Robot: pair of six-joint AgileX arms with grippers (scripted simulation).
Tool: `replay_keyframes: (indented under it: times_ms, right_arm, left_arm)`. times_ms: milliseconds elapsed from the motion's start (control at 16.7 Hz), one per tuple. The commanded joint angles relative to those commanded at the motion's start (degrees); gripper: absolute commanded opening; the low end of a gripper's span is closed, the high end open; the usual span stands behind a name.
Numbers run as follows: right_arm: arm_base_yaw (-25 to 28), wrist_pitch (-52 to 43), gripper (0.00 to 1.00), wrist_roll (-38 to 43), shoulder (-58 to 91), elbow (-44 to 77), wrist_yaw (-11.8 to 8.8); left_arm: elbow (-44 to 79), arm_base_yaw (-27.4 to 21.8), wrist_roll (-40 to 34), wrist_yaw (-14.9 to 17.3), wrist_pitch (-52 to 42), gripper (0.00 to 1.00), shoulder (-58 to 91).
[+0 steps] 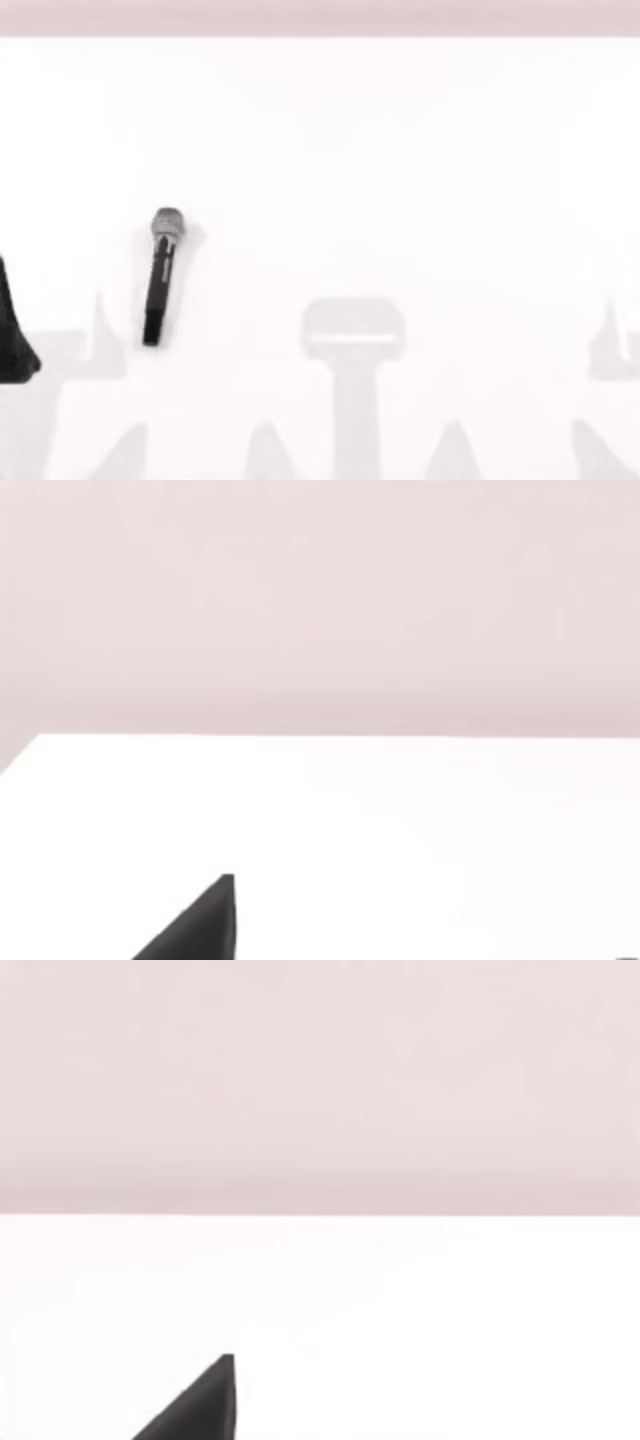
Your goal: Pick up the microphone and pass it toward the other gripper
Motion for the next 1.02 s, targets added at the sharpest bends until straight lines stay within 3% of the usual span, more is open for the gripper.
replay_keyframes:
  times_ms: [240, 480, 1020]
  right_arm:
    - [0.0, 0.0, 1.00, 0.0, 0.0, 0.0, 0.0]
    - [0.0, 0.0, 1.00, 0.0, 0.0, 0.0, 0.0]
    - [0.0, 0.0, 1.00, 0.0, 0.0, 0.0, 0.0]
  left_arm:
    - [1.7, -0.5, -0.4, 0.0, -1.2, 1.00, 1.8]
    - [11.3, -2.8, -2.5, -0.4, -7.9, 1.00, 12.5]
    - [45.1, -11.1, -10.1, -1.9, -34.0, 1.00, 63.2]
